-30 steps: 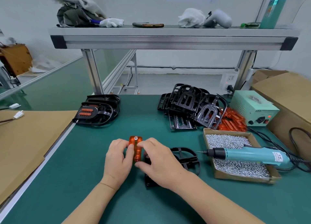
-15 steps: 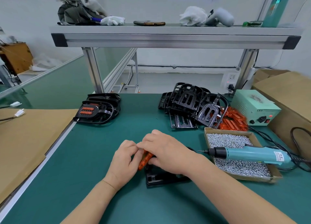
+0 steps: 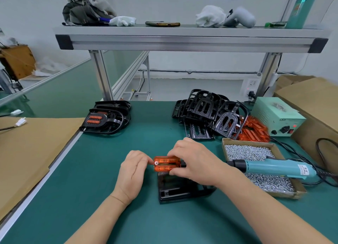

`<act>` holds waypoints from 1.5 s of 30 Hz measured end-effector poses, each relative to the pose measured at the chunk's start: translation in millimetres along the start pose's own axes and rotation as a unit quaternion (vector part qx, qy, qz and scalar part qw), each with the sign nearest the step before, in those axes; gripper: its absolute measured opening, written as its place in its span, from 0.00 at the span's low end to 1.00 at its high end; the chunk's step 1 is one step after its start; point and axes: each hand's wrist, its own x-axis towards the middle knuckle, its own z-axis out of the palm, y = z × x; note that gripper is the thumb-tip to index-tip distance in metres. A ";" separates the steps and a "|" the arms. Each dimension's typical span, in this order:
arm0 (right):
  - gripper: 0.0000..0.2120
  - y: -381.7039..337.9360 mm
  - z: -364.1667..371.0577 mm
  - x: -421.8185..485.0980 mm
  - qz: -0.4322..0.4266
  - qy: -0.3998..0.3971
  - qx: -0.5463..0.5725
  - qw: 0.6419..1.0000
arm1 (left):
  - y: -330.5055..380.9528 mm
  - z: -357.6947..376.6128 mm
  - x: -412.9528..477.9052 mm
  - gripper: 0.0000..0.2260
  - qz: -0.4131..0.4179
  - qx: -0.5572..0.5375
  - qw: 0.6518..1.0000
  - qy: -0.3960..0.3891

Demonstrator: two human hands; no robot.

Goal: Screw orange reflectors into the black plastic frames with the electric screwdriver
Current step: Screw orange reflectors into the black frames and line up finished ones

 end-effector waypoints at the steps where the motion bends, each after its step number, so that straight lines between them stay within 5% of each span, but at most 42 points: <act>1: 0.18 2.3 -1.4 -2.6 0.008 0.003 0.002 1.000 | -0.4 -0.6 -0.1 0.19 -0.005 0.005 1.000 0.002; 20: 0.17 25.5 -14.2 -16.1 0.069 -0.046 0.040 0.996 | 12.6 -3.4 1.6 0.15 0.025 0.101 0.989 -0.104; 37: 0.19 12.2 13.6 -5.9 0.071 -0.117 0.061 0.989 | 8.9 -3.0 1.1 0.12 0.030 0.100 0.989 -0.108; 45: 0.17 15.9 6.4 -7.8 0.090 -0.153 0.091 0.980 | 7.7 0.8 0.4 0.20 0.086 0.118 0.973 -0.181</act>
